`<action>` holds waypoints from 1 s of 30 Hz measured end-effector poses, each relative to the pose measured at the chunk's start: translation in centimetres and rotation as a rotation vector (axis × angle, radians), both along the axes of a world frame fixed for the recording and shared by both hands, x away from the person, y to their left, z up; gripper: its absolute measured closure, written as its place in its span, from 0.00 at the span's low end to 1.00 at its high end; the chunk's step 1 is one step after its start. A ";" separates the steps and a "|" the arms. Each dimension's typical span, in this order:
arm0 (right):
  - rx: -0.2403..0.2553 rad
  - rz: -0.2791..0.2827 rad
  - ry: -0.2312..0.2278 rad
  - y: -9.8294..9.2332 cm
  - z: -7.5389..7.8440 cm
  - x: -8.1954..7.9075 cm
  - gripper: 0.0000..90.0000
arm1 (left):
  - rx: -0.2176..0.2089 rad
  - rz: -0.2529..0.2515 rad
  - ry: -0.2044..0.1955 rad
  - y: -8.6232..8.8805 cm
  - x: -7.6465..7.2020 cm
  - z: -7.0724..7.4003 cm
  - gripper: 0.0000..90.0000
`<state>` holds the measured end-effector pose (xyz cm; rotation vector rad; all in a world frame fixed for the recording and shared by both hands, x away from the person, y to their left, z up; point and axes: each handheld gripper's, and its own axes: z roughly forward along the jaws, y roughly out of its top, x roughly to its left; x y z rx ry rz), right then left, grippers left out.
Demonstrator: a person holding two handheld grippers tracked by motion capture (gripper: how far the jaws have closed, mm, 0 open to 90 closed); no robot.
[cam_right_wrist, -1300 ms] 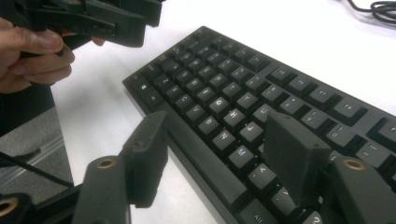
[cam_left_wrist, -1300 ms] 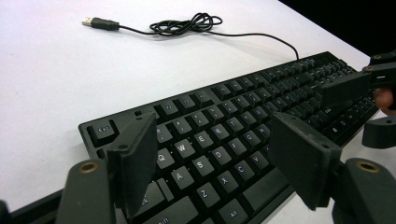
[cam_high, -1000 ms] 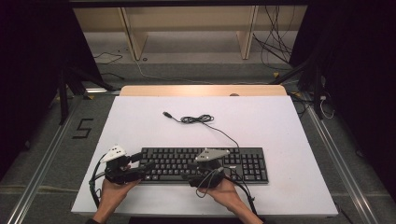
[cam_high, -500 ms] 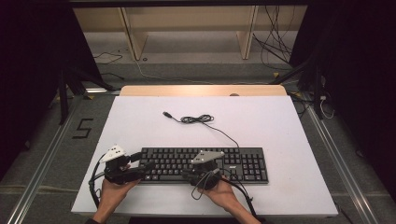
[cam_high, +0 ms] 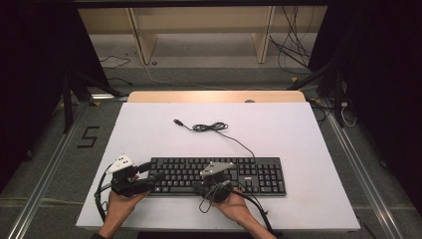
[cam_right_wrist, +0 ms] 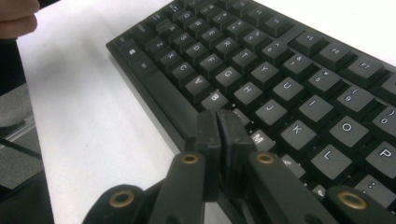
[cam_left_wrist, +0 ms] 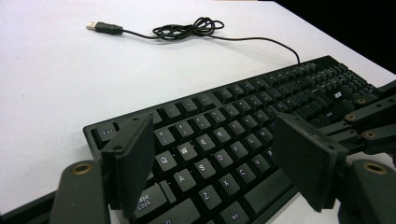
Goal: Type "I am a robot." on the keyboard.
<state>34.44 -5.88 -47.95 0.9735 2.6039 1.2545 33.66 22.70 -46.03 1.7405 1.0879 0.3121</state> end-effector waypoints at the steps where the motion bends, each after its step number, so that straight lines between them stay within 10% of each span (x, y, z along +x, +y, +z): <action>1: -0.003 0.001 0.001 0.0 -0.1 0.0 0.99 | 0.000 0.000 0.000 0.0 0.0 0.0 0.33; 16: -0.032 0.006 -0.009 0.3 -0.5 -0.1 1.00 | 0.002 0.000 0.000 0.0 0.0 0.0 0.33; 30: 0.070 -0.011 -0.004 -1.0 0.6 0.1 0.78 | 0.000 -0.001 0.004 0.0 0.1 0.0 0.33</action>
